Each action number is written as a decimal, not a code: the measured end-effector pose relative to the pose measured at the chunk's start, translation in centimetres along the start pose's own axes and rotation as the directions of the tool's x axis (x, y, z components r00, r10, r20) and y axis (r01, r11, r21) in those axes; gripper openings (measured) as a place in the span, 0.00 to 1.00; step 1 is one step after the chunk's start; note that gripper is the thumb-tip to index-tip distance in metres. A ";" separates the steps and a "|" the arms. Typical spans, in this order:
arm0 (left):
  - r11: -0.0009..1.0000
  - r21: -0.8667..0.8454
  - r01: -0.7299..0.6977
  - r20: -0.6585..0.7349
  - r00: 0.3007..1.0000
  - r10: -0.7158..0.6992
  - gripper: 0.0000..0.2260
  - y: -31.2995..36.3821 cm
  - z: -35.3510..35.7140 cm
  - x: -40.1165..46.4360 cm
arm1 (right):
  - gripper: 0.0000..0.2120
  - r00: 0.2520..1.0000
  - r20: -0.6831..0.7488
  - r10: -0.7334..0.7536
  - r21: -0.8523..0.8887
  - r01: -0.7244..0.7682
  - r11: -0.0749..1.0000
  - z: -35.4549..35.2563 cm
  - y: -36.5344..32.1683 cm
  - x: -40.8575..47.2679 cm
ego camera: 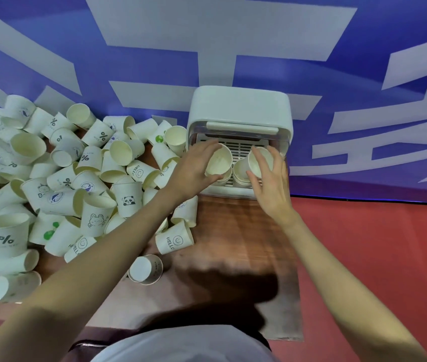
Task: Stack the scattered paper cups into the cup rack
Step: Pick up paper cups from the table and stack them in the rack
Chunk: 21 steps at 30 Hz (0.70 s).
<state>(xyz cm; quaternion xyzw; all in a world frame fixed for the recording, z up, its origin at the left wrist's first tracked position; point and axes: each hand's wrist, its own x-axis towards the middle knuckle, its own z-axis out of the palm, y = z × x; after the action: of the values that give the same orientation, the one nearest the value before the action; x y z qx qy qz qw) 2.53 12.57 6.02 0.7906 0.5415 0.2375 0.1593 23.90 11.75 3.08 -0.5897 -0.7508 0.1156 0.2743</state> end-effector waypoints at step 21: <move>0.997 0.004 0.077 0.061 0.995 -0.078 0.29 -3.2 1.3 -4.0 | 0.25 0.981 0.193 -0.012 -0.002 0.012 1.000 1.8 -1.6 -3.1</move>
<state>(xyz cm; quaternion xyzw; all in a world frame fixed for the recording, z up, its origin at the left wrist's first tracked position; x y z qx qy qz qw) -0.44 10.01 2.47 0.7759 0.5669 0.2066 0.1842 22.12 8.67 1.56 -0.5716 -0.7776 0.1694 0.2000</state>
